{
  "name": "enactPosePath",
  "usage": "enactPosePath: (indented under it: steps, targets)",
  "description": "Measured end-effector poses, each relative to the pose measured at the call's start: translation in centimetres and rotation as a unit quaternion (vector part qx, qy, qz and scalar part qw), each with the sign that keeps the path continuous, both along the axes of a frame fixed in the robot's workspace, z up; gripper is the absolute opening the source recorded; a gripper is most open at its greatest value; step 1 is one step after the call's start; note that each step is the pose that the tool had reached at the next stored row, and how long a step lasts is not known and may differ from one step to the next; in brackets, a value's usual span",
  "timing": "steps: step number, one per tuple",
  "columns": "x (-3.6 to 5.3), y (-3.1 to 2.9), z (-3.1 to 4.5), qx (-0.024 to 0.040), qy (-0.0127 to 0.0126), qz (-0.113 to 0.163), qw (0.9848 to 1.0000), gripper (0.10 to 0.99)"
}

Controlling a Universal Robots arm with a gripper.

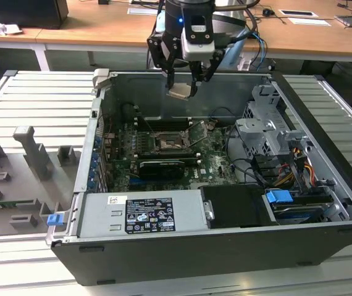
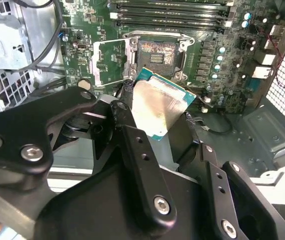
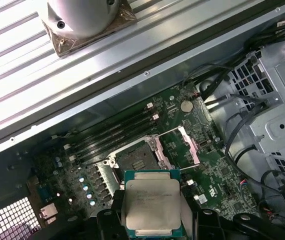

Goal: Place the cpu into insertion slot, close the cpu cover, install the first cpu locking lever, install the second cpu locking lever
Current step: 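Place the cpu into insertion slot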

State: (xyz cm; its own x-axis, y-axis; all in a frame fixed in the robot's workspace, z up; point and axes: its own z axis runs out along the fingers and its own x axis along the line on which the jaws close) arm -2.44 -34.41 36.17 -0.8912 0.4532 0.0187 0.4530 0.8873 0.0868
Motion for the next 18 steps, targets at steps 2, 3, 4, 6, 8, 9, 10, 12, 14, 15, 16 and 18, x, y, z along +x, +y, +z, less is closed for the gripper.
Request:
enactPosePath:
  steps: [2,3,4,6,8,9,10,12,14,15,16,18]
  targets:
    - [0.00,0.00,-0.05,0.0000,0.0000,-0.007,1.0000,0.525]
    - [0.00,0.00,-0.06,0.0000,0.0000,-0.009,1.0000,0.525]
    - [0.00,0.00,-0.07,0.0000,0.0000,-0.011,0.9999,0.525]
    - [0.00,0.00,-0.10,0.0000,0.0000,-0.015,0.9999,0.525]
    - [0.00,0.00,-0.14,0.0000,0.0000,-0.024,0.9997,0.525]
    - [0.00,0.00,-0.16,0.0000,0.0000,-0.026,0.9997,0.525]
    - [0.00,0.00,-0.17,0.0000,0.0000,-0.028,0.9996,0.525]
    - [0.00,0.00,-0.20,0.0000,0.0000,-0.032,0.9995,0.525]
    - [0.00,0.00,-0.23,0.0000,0.0000,-0.036,0.9993,0.525]
    - [0.00,0.00,-0.24,0.0000,0.0000,-0.039,0.9992,0.525]
    - [0.00,0.00,-0.26,0.0000,0.0000,-0.041,0.9991,0.525]
    - [0.00,0.00,-0.28,0.0000,0.0000,-0.047,0.9989,0.525]
